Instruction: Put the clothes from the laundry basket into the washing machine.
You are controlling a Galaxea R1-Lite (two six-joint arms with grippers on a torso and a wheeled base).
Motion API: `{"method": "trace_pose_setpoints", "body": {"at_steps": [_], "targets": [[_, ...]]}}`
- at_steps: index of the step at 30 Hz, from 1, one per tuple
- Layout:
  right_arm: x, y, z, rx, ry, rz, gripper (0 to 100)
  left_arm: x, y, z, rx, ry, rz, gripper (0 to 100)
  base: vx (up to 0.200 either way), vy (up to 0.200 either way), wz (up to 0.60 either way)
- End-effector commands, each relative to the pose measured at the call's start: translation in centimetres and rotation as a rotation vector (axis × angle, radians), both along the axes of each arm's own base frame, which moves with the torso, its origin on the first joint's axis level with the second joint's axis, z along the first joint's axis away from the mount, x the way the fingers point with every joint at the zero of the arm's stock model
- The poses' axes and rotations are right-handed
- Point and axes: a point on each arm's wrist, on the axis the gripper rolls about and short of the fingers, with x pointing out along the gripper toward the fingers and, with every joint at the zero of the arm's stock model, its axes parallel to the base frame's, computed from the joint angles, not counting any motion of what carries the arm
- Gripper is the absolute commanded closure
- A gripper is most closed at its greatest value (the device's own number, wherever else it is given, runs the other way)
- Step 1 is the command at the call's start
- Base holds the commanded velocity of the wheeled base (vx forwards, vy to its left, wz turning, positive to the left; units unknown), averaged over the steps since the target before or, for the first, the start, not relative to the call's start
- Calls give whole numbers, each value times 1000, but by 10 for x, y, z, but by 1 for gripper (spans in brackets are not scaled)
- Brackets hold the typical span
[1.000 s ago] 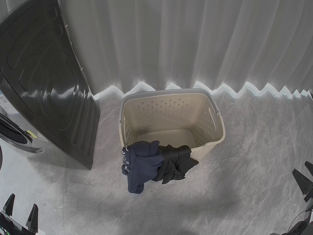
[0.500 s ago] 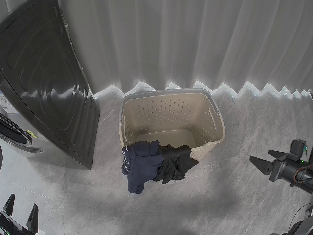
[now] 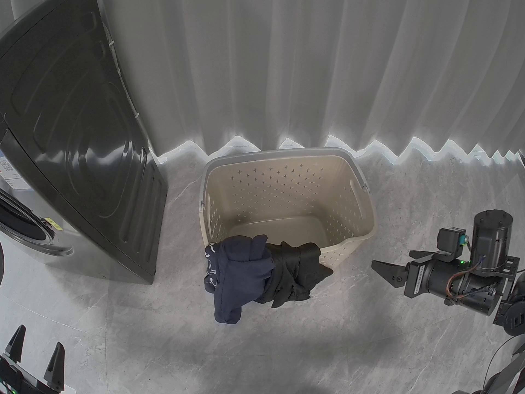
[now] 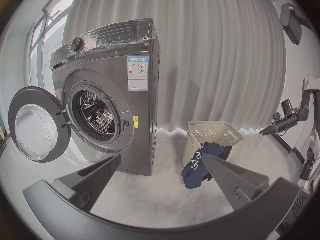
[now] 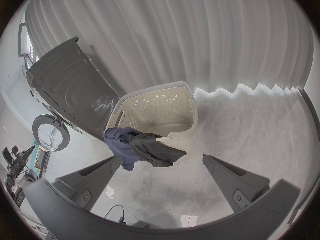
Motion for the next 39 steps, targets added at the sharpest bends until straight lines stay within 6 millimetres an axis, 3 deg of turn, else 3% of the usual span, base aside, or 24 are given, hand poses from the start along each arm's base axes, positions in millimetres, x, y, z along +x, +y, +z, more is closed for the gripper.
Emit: {"method": "trace_pose_setpoints", "body": {"at_steps": [1, 9, 15, 18, 39], "targets": [[12, 16, -12, -26, 39, 14, 0, 0, 0, -5, -1, 0, 1, 0, 0, 0, 0], [31, 48, -32, -24, 65, 7, 0, 0, 0, -5, -1, 0, 1, 0, 0, 0, 0], [40, 56, -42, -40, 91, 12, 0, 0, 0, -5, -1, 2, 1, 0, 0, 0, 0], [53, 69, -53, -51, 108, 25, 0, 0, 0, -5, -1, 2, 0, 0, 0, 0, 0], [109, 113, -108, -82, 106, 42, 0, 0, 0, -5, -5, 2, 4, 0, 0, 0, 0]]}}
